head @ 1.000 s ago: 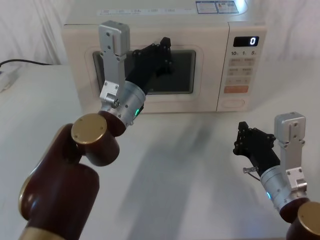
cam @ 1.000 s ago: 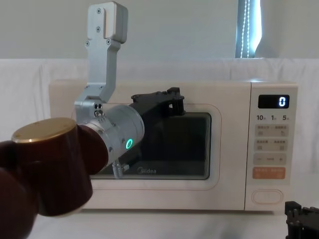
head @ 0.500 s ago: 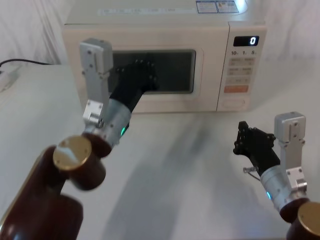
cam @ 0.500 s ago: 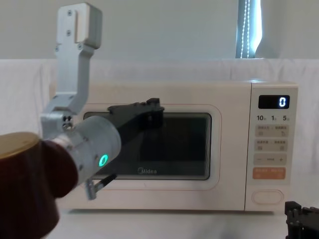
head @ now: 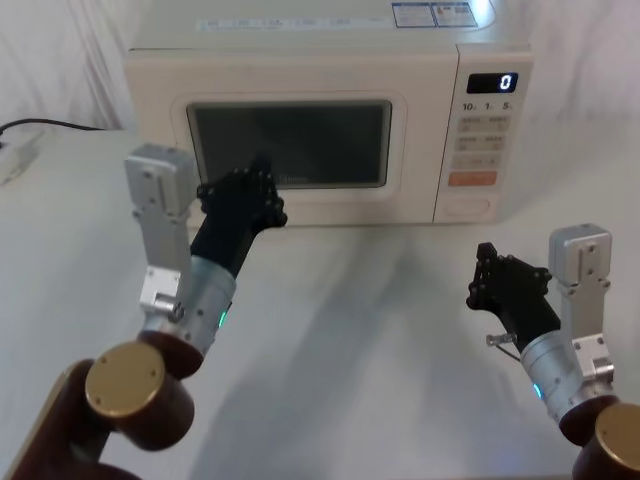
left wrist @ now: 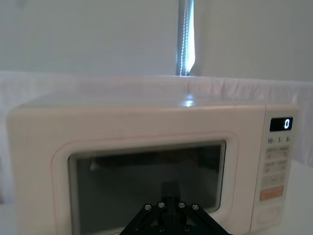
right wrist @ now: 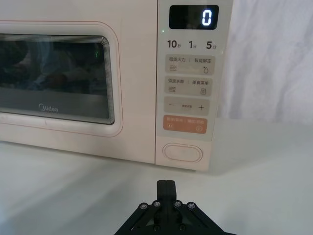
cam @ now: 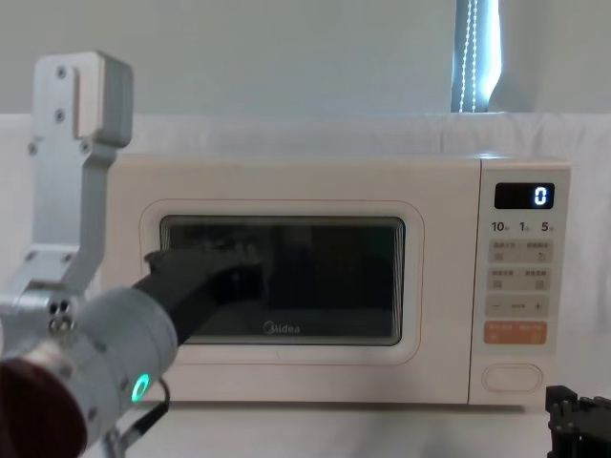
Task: Press the button to open the microwave door with one hand; close the microwave door with the other hand.
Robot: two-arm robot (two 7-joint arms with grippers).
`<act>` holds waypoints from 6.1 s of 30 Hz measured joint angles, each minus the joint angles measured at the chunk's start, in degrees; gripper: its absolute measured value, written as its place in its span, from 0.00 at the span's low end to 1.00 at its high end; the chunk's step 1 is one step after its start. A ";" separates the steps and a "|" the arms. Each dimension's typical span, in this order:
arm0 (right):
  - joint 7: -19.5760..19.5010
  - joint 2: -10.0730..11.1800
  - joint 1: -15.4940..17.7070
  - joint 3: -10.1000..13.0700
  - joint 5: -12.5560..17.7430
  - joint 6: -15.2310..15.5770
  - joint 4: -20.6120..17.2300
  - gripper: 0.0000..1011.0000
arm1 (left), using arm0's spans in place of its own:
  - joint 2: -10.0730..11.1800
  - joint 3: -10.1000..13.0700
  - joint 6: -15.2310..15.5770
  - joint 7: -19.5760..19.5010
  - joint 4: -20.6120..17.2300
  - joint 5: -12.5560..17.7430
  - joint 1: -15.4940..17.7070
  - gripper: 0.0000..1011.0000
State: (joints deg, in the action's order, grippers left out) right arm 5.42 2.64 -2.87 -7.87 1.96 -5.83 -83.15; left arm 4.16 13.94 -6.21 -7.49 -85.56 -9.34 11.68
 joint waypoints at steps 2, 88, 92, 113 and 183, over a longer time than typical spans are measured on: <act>0.00 0.00 0.00 0.00 0.00 0.00 0.00 0.00 | -0.18 -0.39 -0.48 0.54 -0.49 0.56 -1.26 0.00; 0.00 0.00 0.00 0.00 0.00 0.00 0.00 0.99 | -4.32 -5.98 -1.81 4.95 -1.66 6.26 -10.07 0.17; 0.00 0.00 0.00 0.00 0.00 0.00 0.00 0.99 | -4.32 -5.98 -1.81 4.95 -1.66 6.25 -10.06 0.27; 0.00 0.00 0.00 0.00 0.00 0.00 0.00 0.99 | -4.31 -5.98 -1.81 4.95 -1.66 6.26 -10.07 0.91; 0.00 0.00 0.00 0.00 0.00 0.00 0.00 0.99 | -4.32 -5.98 -1.81 4.95 -1.66 6.25 -10.07 0.99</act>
State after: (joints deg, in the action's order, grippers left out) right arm 5.42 2.63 -2.87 -7.87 1.95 -5.83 -83.16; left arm -0.15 7.96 -8.02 -2.54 -87.22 -3.09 1.61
